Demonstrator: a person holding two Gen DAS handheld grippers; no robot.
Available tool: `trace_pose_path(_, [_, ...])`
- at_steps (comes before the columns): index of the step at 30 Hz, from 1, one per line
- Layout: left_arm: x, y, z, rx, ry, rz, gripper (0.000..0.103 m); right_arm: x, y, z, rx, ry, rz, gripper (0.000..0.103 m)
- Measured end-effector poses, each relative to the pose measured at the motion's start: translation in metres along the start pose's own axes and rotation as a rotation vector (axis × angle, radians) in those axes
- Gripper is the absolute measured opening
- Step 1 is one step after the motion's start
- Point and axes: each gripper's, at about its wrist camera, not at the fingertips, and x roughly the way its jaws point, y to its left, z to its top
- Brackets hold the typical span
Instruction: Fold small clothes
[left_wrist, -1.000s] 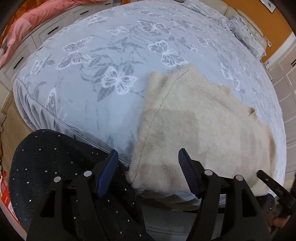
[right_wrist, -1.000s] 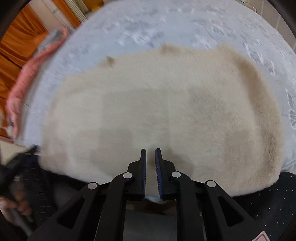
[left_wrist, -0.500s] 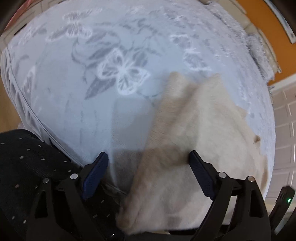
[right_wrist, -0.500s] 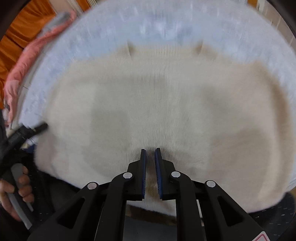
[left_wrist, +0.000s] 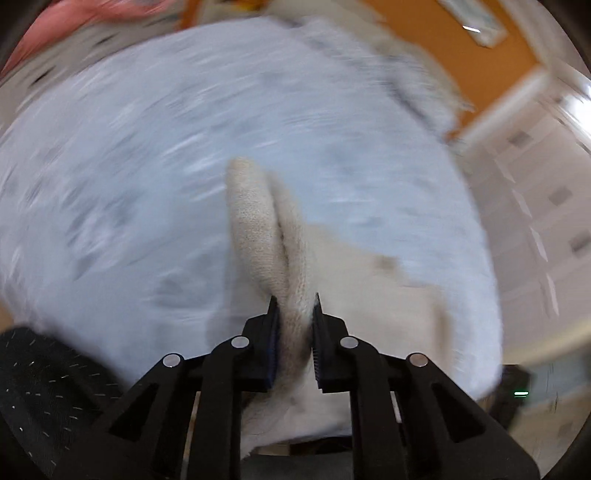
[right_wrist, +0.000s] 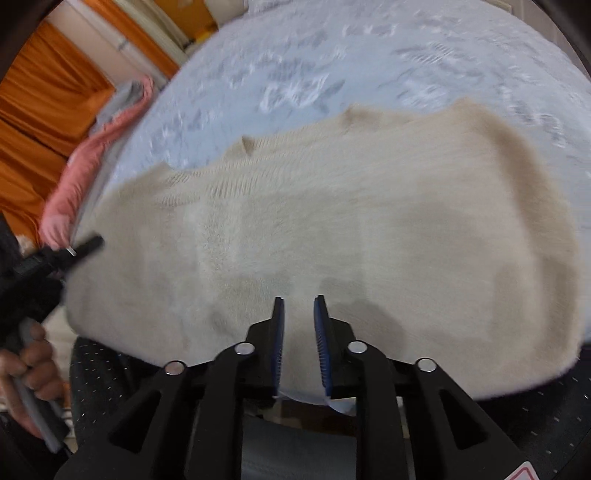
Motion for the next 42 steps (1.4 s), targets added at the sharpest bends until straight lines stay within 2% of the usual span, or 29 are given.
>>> trace_pose_path(3, [-0.008,-0.087,-0.005,0.156,-0.016,-0.1,0.013,-0.032,-0.029,-0.007,0.039,-0.061,-0.035,0.022])
trace_pose_path(6, [0.009,-0.16,-0.025,0.272,0.033,-0.194,0.013,-0.066,-0.071,-0.014,0.114,-0.11,-0.051,0.025])
trace_pose_path(8, [0.045,-0.198,-0.05,0.327,0.111,-0.192,0.02,-0.08,-0.096,-0.02,0.167,-0.135,-0.063,0.03])
trace_pose_path(9, [0.059,-0.205,-0.06,0.332,0.14,-0.193,0.026,-0.086,-0.112,-0.025,0.201,-0.14,-0.073,0.031])
trace_pose_path(10, [0.08,-0.213,-0.077,0.336,0.183,-0.173,0.036,-0.089,-0.121,-0.027,0.223,-0.139,-0.084,0.031])
trace_pose_path(12, [0.094,-0.213,-0.098,0.351,0.223,-0.112,0.045,-0.099,-0.14,-0.032,0.269,-0.146,-0.092,0.031])
trace_pose_path(14, [0.089,-0.207,-0.114,0.374,0.227,-0.112,0.061,-0.111,-0.149,-0.034,0.289,-0.17,-0.082,0.035])
trace_pose_path(15, [0.083,-0.2,-0.118,0.393,0.218,-0.095,0.072,-0.117,-0.151,-0.035,0.298,-0.185,-0.064,0.045])
trace_pose_path(16, [0.076,-0.19,-0.122,0.411,0.202,-0.065,0.08,-0.12,-0.152,-0.035,0.307,-0.194,-0.038,0.05])
trace_pose_path(17, [0.07,-0.18,-0.123,0.427,0.192,-0.046,0.083,-0.12,-0.152,-0.033,0.316,-0.196,-0.017,0.058])
trace_pose_path(19, [0.065,-0.159,-0.133,0.455,0.184,0.025,0.086,-0.113,-0.154,-0.024,0.337,-0.19,0.061,0.062])
trace_pose_path(21, [0.069,-0.132,-0.141,0.449,0.208,0.118,0.086,-0.095,-0.152,-0.018,0.365,-0.154,0.121,0.07])
trace_pose_path(25, [0.075,-0.092,-0.138,0.314,0.249,0.176,0.086,-0.039,-0.135,-0.008,0.378,0.022,0.139,0.071])
trace_pose_path(28, [0.073,-0.08,-0.13,0.275,0.222,0.203,0.086,-0.009,-0.121,-0.006,0.377,0.093,0.142,0.072])
trace_pose_path(29, [0.072,-0.08,-0.129,0.282,0.213,0.212,0.086,-0.006,-0.11,0.0,0.34,0.102,0.137,0.063])
trace_pose_path(31, [0.071,-0.082,-0.127,0.296,0.198,0.217,0.086,-0.018,-0.09,0.012,0.256,0.072,0.125,0.019])
trace_pose_path(35, [0.064,-0.088,-0.127,0.296,0.182,0.198,0.086,-0.107,-0.054,0.043,0.11,-0.184,0.226,0.012])
trace_pose_path(36, [0.061,-0.091,-0.128,0.297,0.175,0.194,0.086,-0.124,-0.051,0.044,0.078,-0.237,0.224,0.003])
trace_pose_path(38, [0.06,-0.095,-0.128,0.306,0.17,0.182,0.086,-0.144,-0.056,0.043,0.041,-0.306,0.184,0.0])
trace_pose_path(39, [0.063,-0.097,-0.128,0.313,0.175,0.187,0.086,-0.14,-0.075,0.04,0.06,-0.306,0.12,0.0])
trace_pose_path(40, [0.066,-0.098,-0.129,0.319,0.181,0.191,0.086,-0.125,-0.092,0.039,0.08,-0.267,0.045,0.0])
trace_pose_path(41, [0.068,-0.1,-0.131,0.324,0.186,0.192,0.086,-0.094,-0.115,0.034,0.106,-0.174,-0.055,0.0])
trace_pose_path(42, [0.072,-0.101,-0.132,0.328,0.193,0.194,0.086,-0.071,-0.133,0.029,0.136,-0.088,-0.104,0.0])
